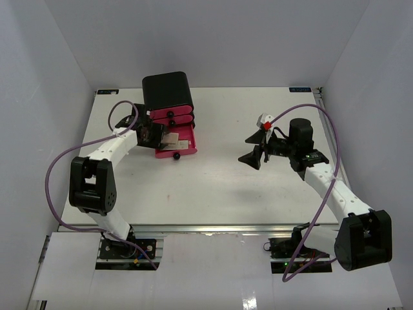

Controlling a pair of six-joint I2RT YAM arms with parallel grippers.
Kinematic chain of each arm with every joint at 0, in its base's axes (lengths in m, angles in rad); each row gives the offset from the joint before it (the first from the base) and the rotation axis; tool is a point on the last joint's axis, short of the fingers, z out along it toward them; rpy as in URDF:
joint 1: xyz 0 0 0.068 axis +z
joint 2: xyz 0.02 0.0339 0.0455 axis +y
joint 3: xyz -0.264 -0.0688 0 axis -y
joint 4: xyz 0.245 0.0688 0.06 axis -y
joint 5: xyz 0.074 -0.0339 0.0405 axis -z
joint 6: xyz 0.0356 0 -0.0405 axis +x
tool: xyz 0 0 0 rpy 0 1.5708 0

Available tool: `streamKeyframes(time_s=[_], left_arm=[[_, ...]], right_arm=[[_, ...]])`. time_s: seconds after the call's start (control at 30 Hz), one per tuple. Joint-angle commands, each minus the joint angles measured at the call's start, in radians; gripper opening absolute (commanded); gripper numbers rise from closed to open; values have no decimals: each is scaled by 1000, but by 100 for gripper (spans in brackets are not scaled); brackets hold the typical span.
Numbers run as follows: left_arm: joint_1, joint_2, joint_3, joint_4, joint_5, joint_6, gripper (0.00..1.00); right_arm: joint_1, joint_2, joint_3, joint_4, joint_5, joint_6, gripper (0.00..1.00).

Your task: Organize the makeup

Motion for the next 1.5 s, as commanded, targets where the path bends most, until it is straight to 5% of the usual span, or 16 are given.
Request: streamKeyframes(time_s=[0.0, 0.23, 0.4, 0.63, 0.8, 1.0, 1.2, 1.47], left_arm=[[-36, 32, 59, 16, -25, -81, 24], [-55, 88, 78, 17, -23, -107, 68], [-60, 61, 71, 15, -30, -88, 79], [-61, -43, 50, 17, -38, -11, 83], [-41, -179, -17, 75, -105, 248, 77], [252, -322, -255, 115, -21, 470, 76], [358, -138, -131, 4, -95, 556, 93], [366, 173, 152, -105, -152, 554, 98]], right_arm=[[-7, 6, -13, 35, -17, -6, 90], [-17, 2, -14, 35, -24, -6, 90], [-24, -1, -16, 35, -31, -5, 90], [-30, -4, -15, 34, -39, -7, 90], [-39, -14, -12, 9, -63, -37, 90], [-42, -30, -14, 0, -77, -55, 90], [-42, -30, -13, 0, -81, -52, 90], [-47, -34, -16, 0, -77, -54, 90]])
